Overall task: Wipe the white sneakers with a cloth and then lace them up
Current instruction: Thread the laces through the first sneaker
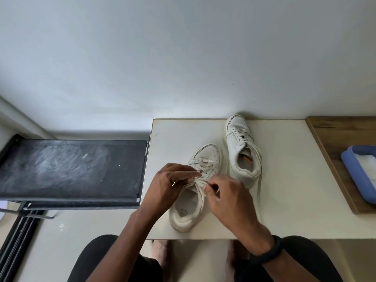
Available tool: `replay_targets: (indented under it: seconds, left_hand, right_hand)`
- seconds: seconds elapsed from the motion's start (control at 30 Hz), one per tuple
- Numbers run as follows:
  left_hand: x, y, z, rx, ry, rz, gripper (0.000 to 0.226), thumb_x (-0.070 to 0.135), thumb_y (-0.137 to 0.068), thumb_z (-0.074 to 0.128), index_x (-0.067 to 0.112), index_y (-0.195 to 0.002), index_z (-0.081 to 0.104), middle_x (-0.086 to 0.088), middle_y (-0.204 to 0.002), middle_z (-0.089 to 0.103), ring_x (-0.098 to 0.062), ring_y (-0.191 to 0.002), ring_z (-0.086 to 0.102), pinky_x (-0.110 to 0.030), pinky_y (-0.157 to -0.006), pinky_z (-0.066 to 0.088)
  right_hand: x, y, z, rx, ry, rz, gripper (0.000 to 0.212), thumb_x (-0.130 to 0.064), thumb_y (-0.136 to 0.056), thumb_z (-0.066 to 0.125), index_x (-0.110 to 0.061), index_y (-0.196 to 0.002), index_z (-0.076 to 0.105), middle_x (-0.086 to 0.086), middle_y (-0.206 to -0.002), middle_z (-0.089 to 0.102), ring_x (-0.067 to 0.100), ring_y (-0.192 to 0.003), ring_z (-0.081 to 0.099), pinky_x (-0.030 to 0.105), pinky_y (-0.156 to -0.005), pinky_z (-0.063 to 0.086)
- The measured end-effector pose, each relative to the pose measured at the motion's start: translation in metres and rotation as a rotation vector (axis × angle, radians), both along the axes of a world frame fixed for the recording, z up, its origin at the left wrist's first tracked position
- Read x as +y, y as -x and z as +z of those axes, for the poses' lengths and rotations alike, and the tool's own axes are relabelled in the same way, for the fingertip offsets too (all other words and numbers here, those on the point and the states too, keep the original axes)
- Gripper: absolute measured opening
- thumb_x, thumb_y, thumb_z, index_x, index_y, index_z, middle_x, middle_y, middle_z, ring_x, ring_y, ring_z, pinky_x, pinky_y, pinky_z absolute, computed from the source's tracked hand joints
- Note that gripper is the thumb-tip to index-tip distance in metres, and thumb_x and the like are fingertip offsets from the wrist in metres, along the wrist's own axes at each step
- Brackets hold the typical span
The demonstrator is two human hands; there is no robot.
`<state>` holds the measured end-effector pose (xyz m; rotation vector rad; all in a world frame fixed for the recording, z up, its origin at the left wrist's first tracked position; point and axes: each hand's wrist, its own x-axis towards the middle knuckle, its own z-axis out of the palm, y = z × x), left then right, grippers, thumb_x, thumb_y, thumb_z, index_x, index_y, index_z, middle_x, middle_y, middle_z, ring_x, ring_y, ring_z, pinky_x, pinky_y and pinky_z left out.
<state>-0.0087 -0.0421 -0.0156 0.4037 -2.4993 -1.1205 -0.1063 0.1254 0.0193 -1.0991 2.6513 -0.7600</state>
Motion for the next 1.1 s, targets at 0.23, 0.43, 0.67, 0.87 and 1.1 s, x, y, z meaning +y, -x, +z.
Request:
replay_targets:
  seconds: [0.23, 0.43, 0.67, 0.87, 1.1]
  left_hand:
    - [-0.004, 0.000, -0.003, -0.052, -0.002, -0.005, 0.036, 0.006, -0.093, 0.065, 0.034, -0.112, 0.078, 0.021, -0.115, 0.072, -0.001, -0.112, 0.060, -0.017, -0.094, 0.048]
    - [-0.008, -0.003, -0.007, -0.068, 0.010, 0.022, 0.024, 0.014, -0.092, 0.072, 0.031, -0.108, 0.080, 0.021, -0.110, 0.073, -0.003, -0.105, 0.062, -0.023, -0.091, 0.049]
    - [-0.008, -0.002, -0.005, -0.079, 0.021, 0.028, 0.026, 0.015, -0.091, 0.073, 0.029, -0.111, 0.079, 0.018, -0.113, 0.073, -0.004, -0.105, 0.064, -0.027, -0.091, 0.050]
    - [0.002, -0.002, 0.009, -0.036, -0.107, -0.093, 0.033, 0.042, -0.086, 0.078, 0.032, -0.117, 0.076, 0.020, -0.126, 0.068, -0.001, -0.123, 0.058, -0.021, -0.101, 0.046]
    - [0.006, 0.003, 0.002, -0.022, -0.008, -0.068, 0.039, 0.055, -0.076, 0.082, 0.033, -0.107, 0.079, 0.022, -0.117, 0.071, 0.002, -0.119, 0.060, -0.035, -0.098, 0.051]
  right_hand:
    - [0.019, 0.021, 0.001, 0.003, -0.031, -0.070, 0.016, -0.033, -0.090, 0.070, -0.022, -0.078, 0.067, -0.011, -0.072, 0.064, 0.013, -0.067, 0.059, 0.031, -0.058, 0.049]
    - [0.017, 0.024, 0.003, 0.043, -0.108, -0.086, 0.014, -0.029, -0.090, 0.069, -0.021, -0.079, 0.067, -0.007, -0.075, 0.065, 0.017, -0.068, 0.062, 0.035, -0.060, 0.054]
    - [0.021, 0.020, 0.013, 0.079, 0.038, -0.068, 0.014, -0.026, -0.088, 0.071, -0.025, -0.076, 0.063, -0.012, -0.071, 0.061, 0.012, -0.062, 0.061, 0.033, -0.054, 0.053]
    - [0.020, 0.024, 0.004, -0.301, 0.110, -0.102, 0.017, -0.027, -0.098, 0.058, -0.026, -0.082, 0.061, -0.009, -0.079, 0.074, 0.004, -0.077, 0.071, 0.037, -0.070, 0.059]
    - [0.024, 0.028, 0.011, -0.141, 0.100, -0.131, 0.017, -0.021, -0.092, 0.060, -0.021, -0.075, 0.058, -0.007, -0.071, 0.071, 0.007, -0.070, 0.070, 0.032, -0.061, 0.057]
